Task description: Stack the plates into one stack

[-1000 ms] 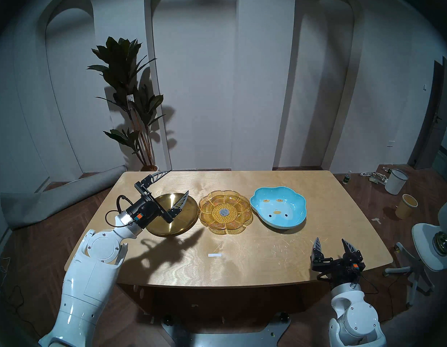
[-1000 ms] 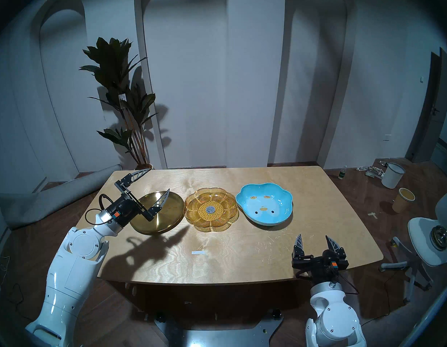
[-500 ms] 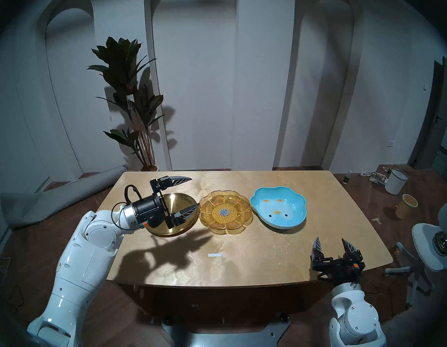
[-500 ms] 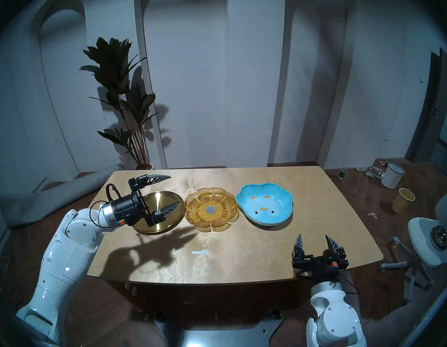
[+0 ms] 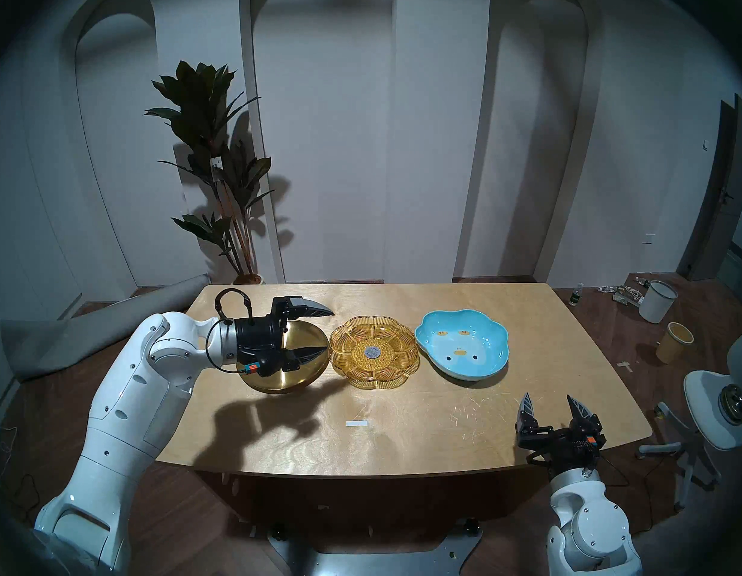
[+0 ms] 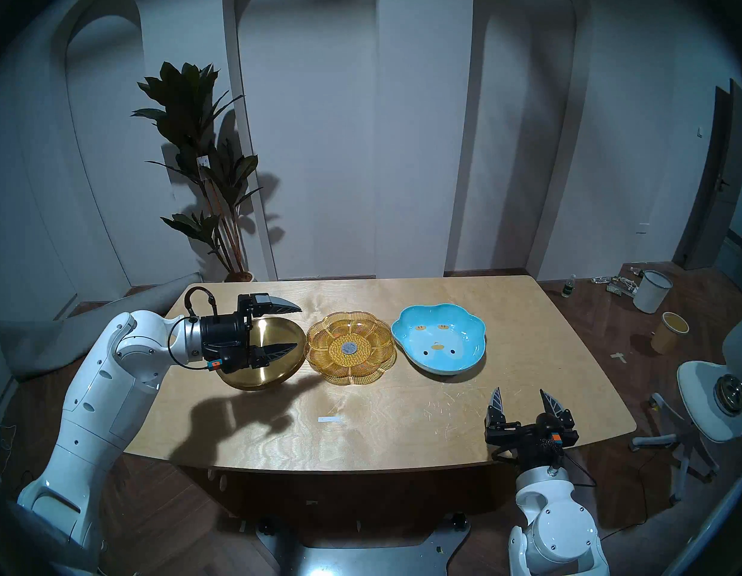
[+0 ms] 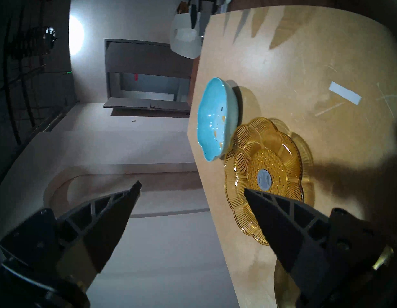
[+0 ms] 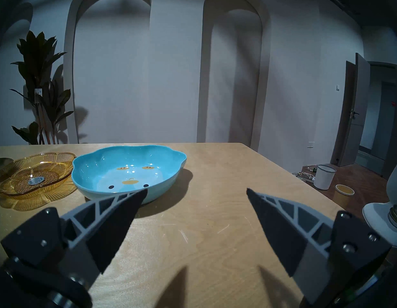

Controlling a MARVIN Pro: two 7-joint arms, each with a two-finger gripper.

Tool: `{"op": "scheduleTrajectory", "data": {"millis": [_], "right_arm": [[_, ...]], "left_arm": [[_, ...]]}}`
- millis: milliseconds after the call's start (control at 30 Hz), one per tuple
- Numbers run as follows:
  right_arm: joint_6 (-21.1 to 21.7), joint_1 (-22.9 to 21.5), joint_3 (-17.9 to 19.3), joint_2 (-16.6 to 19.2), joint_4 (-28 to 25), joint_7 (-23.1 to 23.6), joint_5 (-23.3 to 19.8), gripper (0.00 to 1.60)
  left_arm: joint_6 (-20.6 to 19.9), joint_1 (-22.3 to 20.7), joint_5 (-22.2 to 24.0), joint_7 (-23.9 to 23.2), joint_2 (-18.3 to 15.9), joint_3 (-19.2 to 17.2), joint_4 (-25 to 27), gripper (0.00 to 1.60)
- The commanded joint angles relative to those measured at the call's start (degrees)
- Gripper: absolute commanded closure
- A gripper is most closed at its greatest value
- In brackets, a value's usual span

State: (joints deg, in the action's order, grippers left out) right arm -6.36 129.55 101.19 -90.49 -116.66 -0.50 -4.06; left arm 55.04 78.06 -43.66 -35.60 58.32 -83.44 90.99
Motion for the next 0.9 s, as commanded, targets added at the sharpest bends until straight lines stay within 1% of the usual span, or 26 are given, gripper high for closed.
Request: {"op": "scheduleTrajectory", "data": {"millis": [0, 133, 233, 267, 333, 433, 533, 567, 633, 667, 700, 733, 800, 867], "right_arm": [[-0.42, -0.27, -0.08, 0.01, -0.97, -0.02, 0.14, 0.0], [-0.47, -0.3, -0.01, -0.06, -1.0, 0.13, 0.11, 0.0], [-0.53, -0.28, 0.03, -0.13, -1.1, 0.23, 0.12, 0.0], [-0.57, -0.25, 0.04, -0.16, -1.16, 0.25, 0.15, 0.0], [-0.54, -0.29, 0.08, -0.18, -1.11, 0.33, 0.11, 0.0], [-0.58, -0.27, 0.1, -0.24, -1.16, 0.41, 0.14, 0.0], [-0.57, -0.28, 0.14, -0.29, -1.15, 0.5, 0.15, 0.0], [-0.59, -0.27, 0.16, -0.33, -1.18, 0.54, 0.19, 0.0], [-0.58, -0.29, 0.19, -0.37, -1.16, 0.61, 0.24, 0.0], [-0.58, -0.29, 0.19, -0.37, -1.16, 0.61, 0.24, 0.0], [-0.59, -0.29, 0.22, -0.42, -1.17, 0.66, 0.31, 0.0], [-0.59, -0.29, 0.22, -0.42, -1.17, 0.66, 0.31, 0.0], [-0.6, -0.31, 0.27, -0.5, -1.18, 0.75, 0.41, 0.0], [-0.58, -0.33, 0.29, -0.54, -1.16, 0.8, 0.46, 0.0]], "left_arm": [[-0.04, -3.51, -5.7, 0.85, -0.46, 1.84, 0.01, 0.0], [-0.04, -4.36, -9.48, 2.16, -0.14, 3.17, -0.8, 0.0], [-0.04, -5.21, -11.77, 4.37, 0.81, 3.69, -1.92, 0.0], [-0.04, -5.47, -11.52, 6.06, 2.02, 2.98, -2.88, 0.0], [-0.04, -6.25, -13.39, 6.55, 2.14, 3.34, -2.97, 0.0], [-0.04, -7.1, -14.89, 9.0, 2.99, 3.37, -4.55, 0.0], [-0.04, -7.53, -17.13, 11.12, 3.05, 3.68, -5.08, 0.0], [-0.04, -7.67, -18.48, 12.27, 2.97, 4.14, -5.52, 0.0], [-0.04, -7.69, -20.54, 13.06, 2.67, 5.0, -5.71, 0.0], [-0.04, -7.69, -20.54, 13.06, 2.67, 5.0, -5.71, 0.0], [-0.04, -7.63, -22.07, 14.42, 2.73, 5.63, -6.32, 0.0], [-0.04, -7.63, -22.07, 14.42, 2.73, 5.63, -6.32, 0.0], [-0.04, -7.86, -25.03, 16.48, 2.72, 6.8, -7.09, 0.0], [-0.04, -8.09, -26.48, 17.3, 2.97, 7.2, -7.72, 0.0]]}}
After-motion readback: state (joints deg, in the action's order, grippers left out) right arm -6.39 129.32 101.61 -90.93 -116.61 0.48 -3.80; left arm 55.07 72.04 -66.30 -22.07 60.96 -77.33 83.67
